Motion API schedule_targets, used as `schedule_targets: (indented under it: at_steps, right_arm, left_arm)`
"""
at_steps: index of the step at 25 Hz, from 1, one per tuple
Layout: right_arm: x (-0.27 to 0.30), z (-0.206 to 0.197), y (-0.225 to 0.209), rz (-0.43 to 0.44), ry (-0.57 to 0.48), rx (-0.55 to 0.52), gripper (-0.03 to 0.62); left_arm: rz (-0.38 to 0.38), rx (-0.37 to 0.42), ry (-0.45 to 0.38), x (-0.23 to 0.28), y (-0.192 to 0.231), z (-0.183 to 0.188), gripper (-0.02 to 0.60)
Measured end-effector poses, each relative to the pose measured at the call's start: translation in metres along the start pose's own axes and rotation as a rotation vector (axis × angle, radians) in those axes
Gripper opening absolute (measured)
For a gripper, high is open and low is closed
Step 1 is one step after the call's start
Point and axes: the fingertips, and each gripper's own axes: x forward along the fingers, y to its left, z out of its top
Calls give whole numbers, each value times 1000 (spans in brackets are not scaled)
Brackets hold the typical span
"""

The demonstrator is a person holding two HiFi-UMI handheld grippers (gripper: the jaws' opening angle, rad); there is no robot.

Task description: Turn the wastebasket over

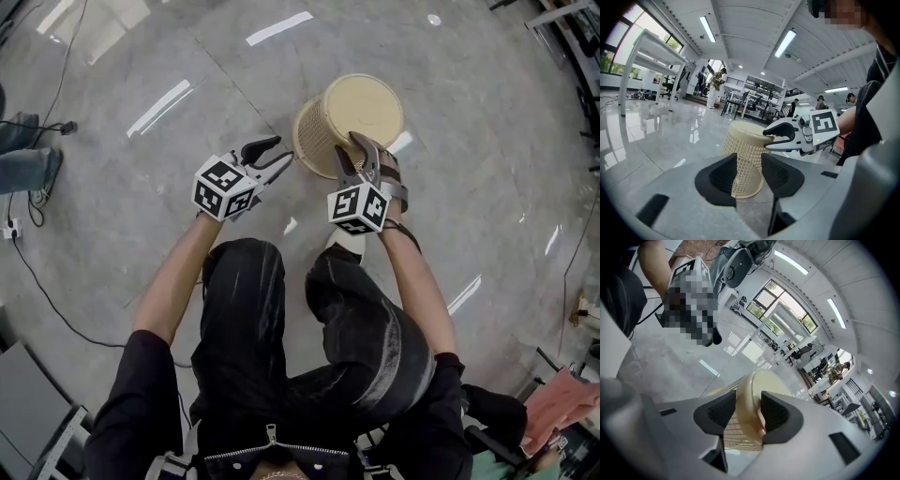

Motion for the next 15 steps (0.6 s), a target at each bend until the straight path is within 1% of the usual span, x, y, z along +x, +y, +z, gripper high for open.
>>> schedule_targets:
  at_steps: [4, 8, 11, 13, 15]
  right_arm:
    - [-2, 0, -3, 12, 9, 22, 163]
    - [-6, 2, -5, 27, -9, 54, 155]
    - [-13, 6, -10, 15, -36, 63, 147]
    - [-20, 10, -16, 8, -63, 94, 144]
    - [-27, 13, -24, 0, -86, 152, 134]
  left_arm:
    - [-21, 6, 2, 9, -6, 5, 152]
    - [-30, 15, -1, 17, -10, 11, 152]
    - [-39, 35, -11, 24, -15, 20, 152]
    - [-54, 46, -20, 28, -19, 28, 150]
    - [-70, 53, -32, 33, -22, 36, 150]
